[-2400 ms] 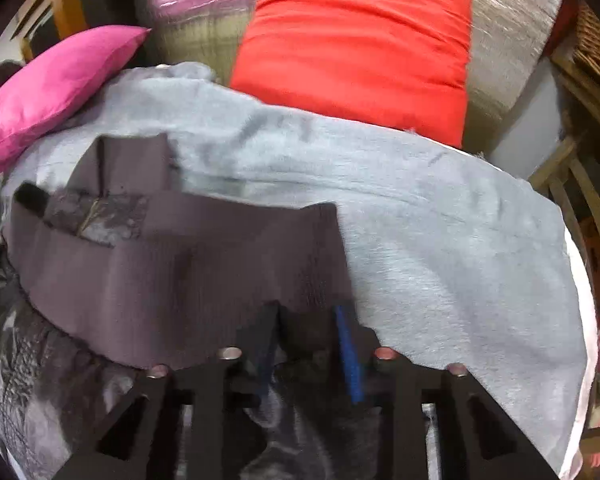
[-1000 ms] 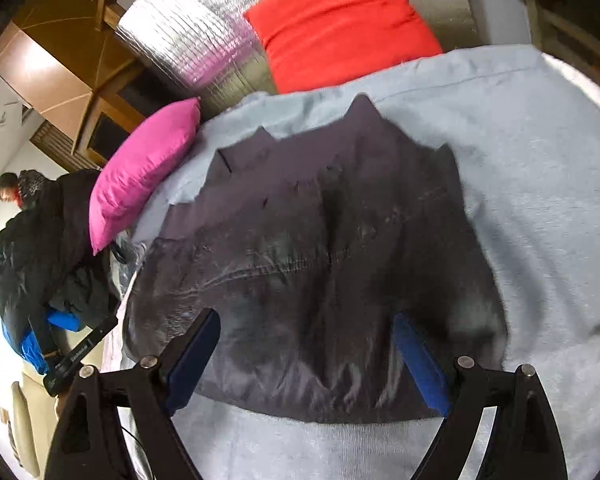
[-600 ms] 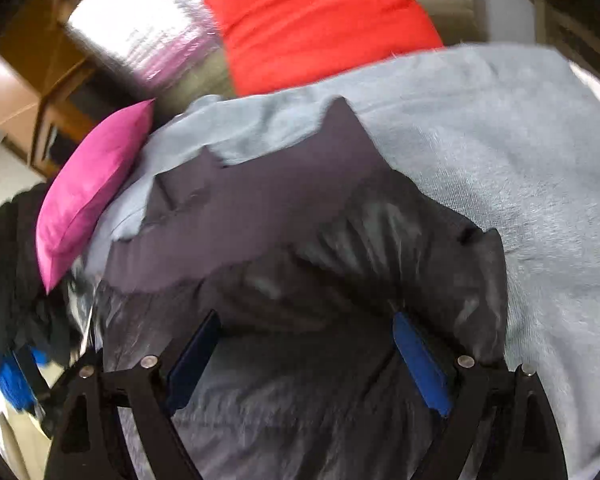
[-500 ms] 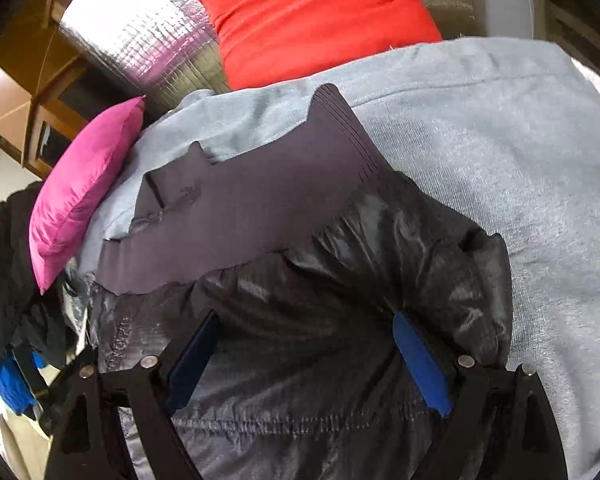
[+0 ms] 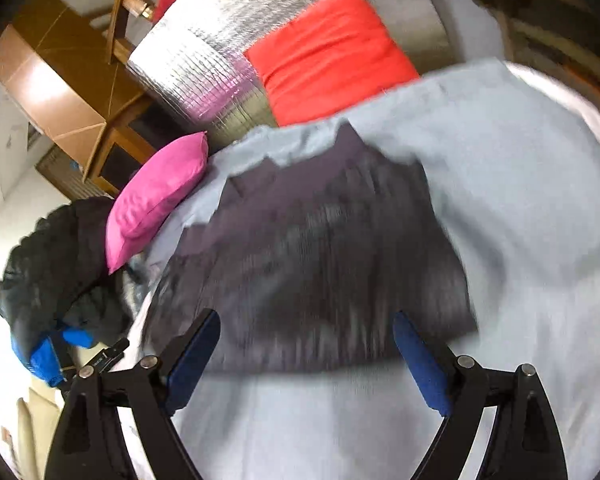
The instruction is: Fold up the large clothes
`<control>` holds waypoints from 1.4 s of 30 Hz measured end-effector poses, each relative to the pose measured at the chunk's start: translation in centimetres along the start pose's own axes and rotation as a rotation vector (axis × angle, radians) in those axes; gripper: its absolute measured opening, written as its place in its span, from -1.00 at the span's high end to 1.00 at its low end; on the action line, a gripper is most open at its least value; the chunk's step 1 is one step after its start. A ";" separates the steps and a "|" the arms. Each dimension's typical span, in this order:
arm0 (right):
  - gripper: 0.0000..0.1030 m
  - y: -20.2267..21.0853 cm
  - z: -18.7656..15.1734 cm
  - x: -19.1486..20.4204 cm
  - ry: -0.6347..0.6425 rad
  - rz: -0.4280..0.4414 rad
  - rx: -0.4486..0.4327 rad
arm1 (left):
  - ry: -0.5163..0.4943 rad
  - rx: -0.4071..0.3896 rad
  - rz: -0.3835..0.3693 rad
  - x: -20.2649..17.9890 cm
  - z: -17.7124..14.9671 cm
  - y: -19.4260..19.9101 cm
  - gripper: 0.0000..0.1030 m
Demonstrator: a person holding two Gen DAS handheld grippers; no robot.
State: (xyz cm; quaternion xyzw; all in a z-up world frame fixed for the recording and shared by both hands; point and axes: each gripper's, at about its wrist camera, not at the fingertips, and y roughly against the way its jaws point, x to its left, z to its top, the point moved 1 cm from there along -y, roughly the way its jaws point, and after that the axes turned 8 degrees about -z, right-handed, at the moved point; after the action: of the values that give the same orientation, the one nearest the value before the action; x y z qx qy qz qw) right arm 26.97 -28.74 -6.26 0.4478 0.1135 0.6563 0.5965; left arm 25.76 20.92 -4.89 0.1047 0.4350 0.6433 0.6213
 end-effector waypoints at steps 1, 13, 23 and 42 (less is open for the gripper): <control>-0.76 0.4 -1.7 -0.8 -0.032 0.016 0.005 | 0.028 0.002 -0.002 0.7 -0.9 0.6 -0.47; -0.83 -1.0 -7.2 -5.1 -0.312 0.113 0.026 | 0.123 0.048 -0.085 -0.5 -5.0 0.1 -0.47; -0.83 -2.9 -6.9 -5.2 -0.367 0.136 0.036 | 0.152 0.066 -0.061 -1.6 -4.8 -2.2 -0.47; -0.83 -2.2 -7.5 -5.7 -0.394 0.118 0.040 | 0.039 0.023 0.077 -3.1 -5.0 -0.6 -0.47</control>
State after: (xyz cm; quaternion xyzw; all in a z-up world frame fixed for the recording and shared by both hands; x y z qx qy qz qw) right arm 22.47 -30.29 -14.63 0.5851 -0.0189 0.5875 0.5588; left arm 23.44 15.91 -7.08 0.1159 0.4500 0.6637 0.5861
